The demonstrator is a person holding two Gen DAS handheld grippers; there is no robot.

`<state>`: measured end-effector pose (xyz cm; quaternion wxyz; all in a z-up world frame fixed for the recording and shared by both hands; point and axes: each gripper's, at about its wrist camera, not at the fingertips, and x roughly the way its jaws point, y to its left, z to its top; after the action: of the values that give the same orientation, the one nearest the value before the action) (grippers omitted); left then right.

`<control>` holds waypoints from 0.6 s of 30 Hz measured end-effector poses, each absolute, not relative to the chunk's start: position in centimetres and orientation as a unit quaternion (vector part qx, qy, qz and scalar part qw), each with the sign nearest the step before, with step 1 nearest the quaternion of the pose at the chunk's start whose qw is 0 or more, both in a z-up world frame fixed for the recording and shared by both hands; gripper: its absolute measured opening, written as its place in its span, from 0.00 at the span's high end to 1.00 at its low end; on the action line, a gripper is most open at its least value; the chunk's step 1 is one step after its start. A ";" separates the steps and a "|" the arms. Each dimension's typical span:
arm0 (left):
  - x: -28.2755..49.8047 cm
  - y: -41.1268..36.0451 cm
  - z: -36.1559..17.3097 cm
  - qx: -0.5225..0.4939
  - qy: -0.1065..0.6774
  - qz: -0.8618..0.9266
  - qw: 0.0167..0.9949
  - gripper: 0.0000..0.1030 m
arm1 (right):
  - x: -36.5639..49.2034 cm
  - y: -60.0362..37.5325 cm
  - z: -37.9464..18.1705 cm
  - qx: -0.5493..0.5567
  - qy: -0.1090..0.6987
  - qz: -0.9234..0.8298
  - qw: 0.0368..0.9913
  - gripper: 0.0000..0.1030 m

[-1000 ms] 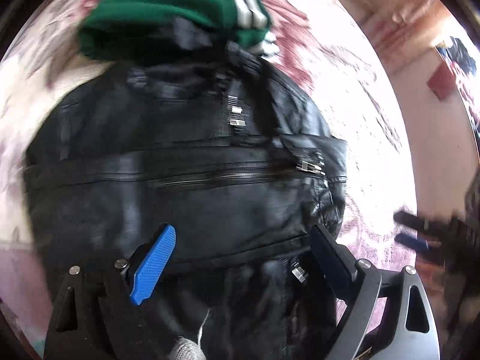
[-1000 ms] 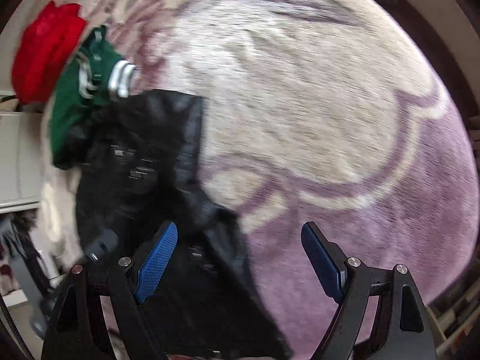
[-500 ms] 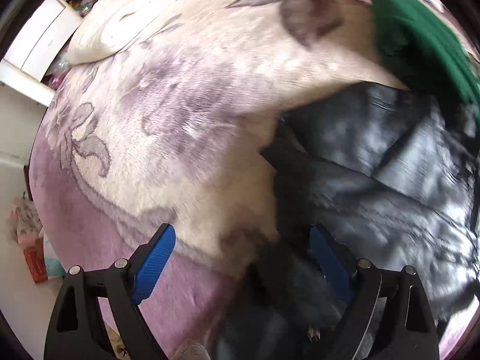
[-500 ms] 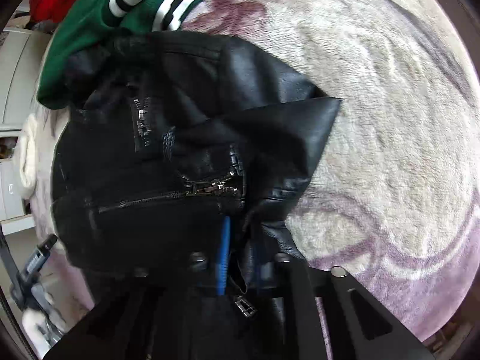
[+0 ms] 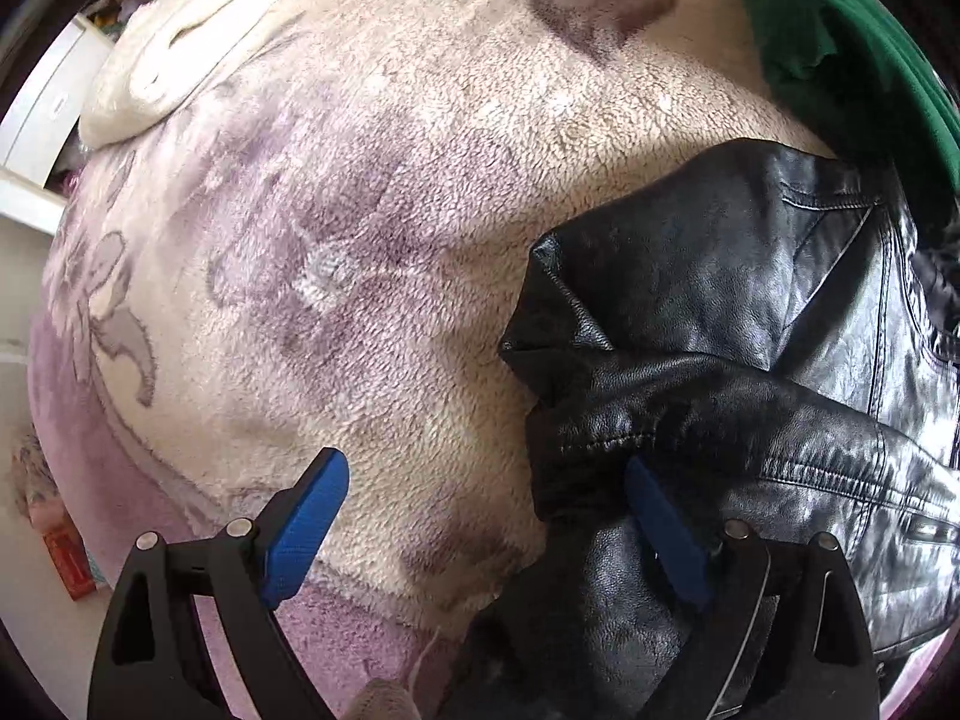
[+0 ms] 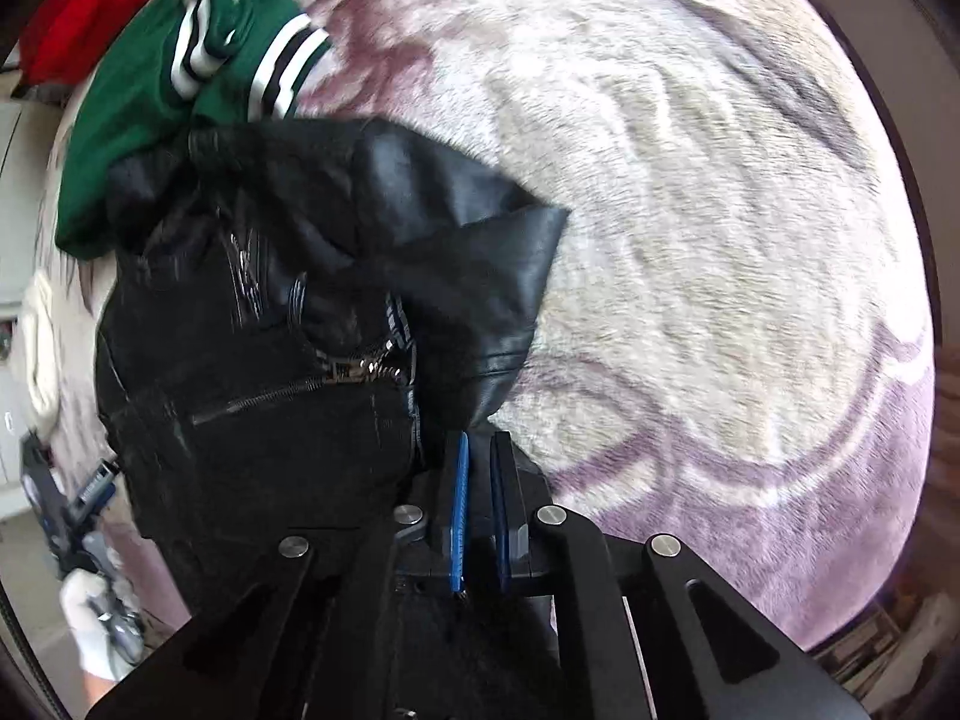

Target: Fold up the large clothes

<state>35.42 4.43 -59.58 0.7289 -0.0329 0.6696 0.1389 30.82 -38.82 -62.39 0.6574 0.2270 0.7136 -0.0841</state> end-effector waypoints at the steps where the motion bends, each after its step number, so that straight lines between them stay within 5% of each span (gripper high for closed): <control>1: 35.4 4.3 -59.5 -0.026 0.668 0.138 0.731 0.07 | 30.8 -39.3 -61.6 0.238 0.705 -0.082 0.663 0.90; 3: 35.5 4.2 -59.6 -0.017 0.666 0.138 0.732 0.07 | 31.0 -39.8 -60.3 0.264 0.683 -0.061 0.678 0.84; 7: 35.6 4.1 -59.6 -0.024 0.662 0.145 0.735 0.07 | 33.1 -37.8 -64.4 0.300 0.703 0.023 0.644 0.35; 8: 35.5 4.1 -59.7 -0.028 0.661 0.146 0.735 0.07 | 33.4 -37.6 -65.4 0.303 0.712 0.028 0.632 0.35; 10: 35.2 4.0 -59.4 -0.034 0.658 0.149 0.737 0.07 | 34.3 -35.9 -69.1 0.307 0.740 0.055 0.595 0.40; 13: 34.5 3.9 -57.3 -0.027 0.642 0.147 0.752 0.08 | 34.3 -34.6 -69.2 0.236 0.744 0.023 0.624 0.80; 18: 33.8 3.5 -58.5 -0.043 0.656 0.112 0.746 0.07 | 33.0 -36.0 -63.9 0.185 0.693 -0.045 0.696 0.86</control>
<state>33.85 3.51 -58.50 0.7456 -0.0429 0.6556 0.1116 32.97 -36.02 -63.88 0.6956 0.1846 0.6928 -0.0445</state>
